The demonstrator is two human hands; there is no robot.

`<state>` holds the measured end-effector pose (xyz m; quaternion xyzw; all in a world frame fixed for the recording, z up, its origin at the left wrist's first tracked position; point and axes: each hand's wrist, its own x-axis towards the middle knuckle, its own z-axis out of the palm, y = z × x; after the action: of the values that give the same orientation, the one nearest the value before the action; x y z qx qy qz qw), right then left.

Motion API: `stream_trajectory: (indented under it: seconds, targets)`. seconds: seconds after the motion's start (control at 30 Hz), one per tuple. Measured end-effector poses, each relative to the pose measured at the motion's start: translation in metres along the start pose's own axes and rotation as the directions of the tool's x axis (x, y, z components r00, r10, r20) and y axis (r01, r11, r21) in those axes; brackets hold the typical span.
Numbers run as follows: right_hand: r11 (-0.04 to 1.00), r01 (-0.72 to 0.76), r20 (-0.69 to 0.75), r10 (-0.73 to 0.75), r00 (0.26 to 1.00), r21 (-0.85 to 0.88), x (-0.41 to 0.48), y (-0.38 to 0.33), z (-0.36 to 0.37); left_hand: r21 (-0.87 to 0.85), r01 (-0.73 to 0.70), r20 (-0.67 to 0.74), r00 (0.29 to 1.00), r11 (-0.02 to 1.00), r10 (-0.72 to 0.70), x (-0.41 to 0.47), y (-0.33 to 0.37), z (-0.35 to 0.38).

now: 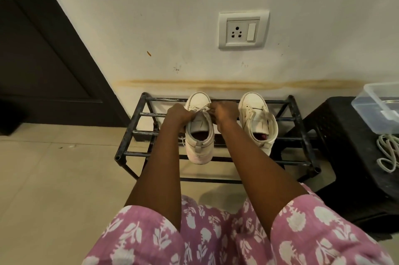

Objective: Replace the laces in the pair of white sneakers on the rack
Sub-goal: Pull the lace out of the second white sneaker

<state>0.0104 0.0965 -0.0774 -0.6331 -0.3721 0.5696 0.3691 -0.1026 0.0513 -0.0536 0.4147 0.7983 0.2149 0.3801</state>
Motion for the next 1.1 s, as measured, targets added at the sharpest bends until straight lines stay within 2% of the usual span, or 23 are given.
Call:
stream_trajectory:
  seconds: [0.03,0.07,0.1,0.13,0.2,0.27,0.33,0.43,0.5,0.53,0.6,0.67,0.77,0.93,1.03,1.1]
  targets:
    - [0.982,-0.108,0.043,0.103,0.994,0.153,0.002,0.002,0.0,-0.02,0.01,0.006,1.0,1.0,-0.01,0.0,0.0,0.0]
    - [0.961,-0.164,0.059,0.155,0.986,0.221,0.003,0.004,0.0,-0.032,0.017,0.014,1.0,0.999,-0.017,0.0,0.001,0.0]
    - [0.96,-0.175,0.055,0.167,0.984,0.218,0.006,0.005,0.001,-0.038,0.022,0.023,1.0,0.999,-0.021,0.0,0.001,0.0]
    - [0.981,-0.137,0.023,0.136,0.99,0.139,0.006,0.004,0.001,-0.041,0.023,0.029,0.999,0.999,-0.022,0.0,0.001,0.0]
    - [0.985,0.054,-0.037,-0.061,0.997,-0.165,0.005,0.0,0.003,-0.047,0.027,0.036,0.999,0.999,-0.025,0.0,0.001,-0.002]
    - [0.846,0.306,0.088,-0.298,0.951,-0.438,-0.004,-0.007,0.006,-0.051,0.038,0.046,0.998,0.998,-0.036,0.0,0.001,-0.003]
    - [0.624,0.483,0.268,-0.411,0.872,-0.614,-0.011,-0.009,0.01,-0.049,0.044,0.049,0.998,0.998,-0.041,0.0,0.002,-0.004]
    - [0.339,0.53,0.361,-0.449,0.818,-0.777,-0.017,-0.004,0.015,-0.049,0.053,0.064,0.997,0.997,-0.05,0.0,0.002,-0.005]
    - [0.222,0.522,0.369,-0.489,0.79,-0.824,-0.016,0.0,0.013,-0.056,0.048,0.067,0.997,0.997,-0.044,0.001,0.002,-0.004]
    - [0.204,0.525,0.366,-0.515,0.775,-0.826,-0.016,0.001,0.013,-0.058,0.047,0.065,0.997,0.997,-0.043,0.001,0.002,-0.004]
    - [0.265,0.528,0.321,-0.553,0.769,-0.807,-0.016,0.001,0.013,-0.071,0.053,0.066,0.997,0.996,-0.049,0.001,0.002,-0.004]
    - [0.405,0.508,0.229,-0.565,0.793,-0.76,-0.017,0.0,0.013,-0.1,0.064,0.073,0.996,0.993,-0.057,0.002,0.002,-0.002]
    - [0.555,0.448,0.082,-0.561,0.824,-0.701,-0.014,-0.004,0.007,-0.117,0.065,0.072,0.996,0.991,-0.057,0.001,0.003,-0.001]
    - [0.797,0.259,-0.194,-0.421,0.886,-0.546,0.0,-0.018,-0.02,-0.102,0.064,0.068,0.996,0.993,-0.057,0.001,0.004,-0.001]
    - [0.831,0.142,-0.249,-0.317,0.915,-0.538,0.001,-0.017,-0.03,-0.087,0.068,0.071,0.996,0.994,-0.062,0.001,0.004,0.0]
    - [0.797,0.155,-0.248,-0.357,0.9,-0.584,-0.005,-0.016,-0.024,-0.068,0.065,0.064,0.996,0.996,-0.06,0.0,0.004,-0.001]
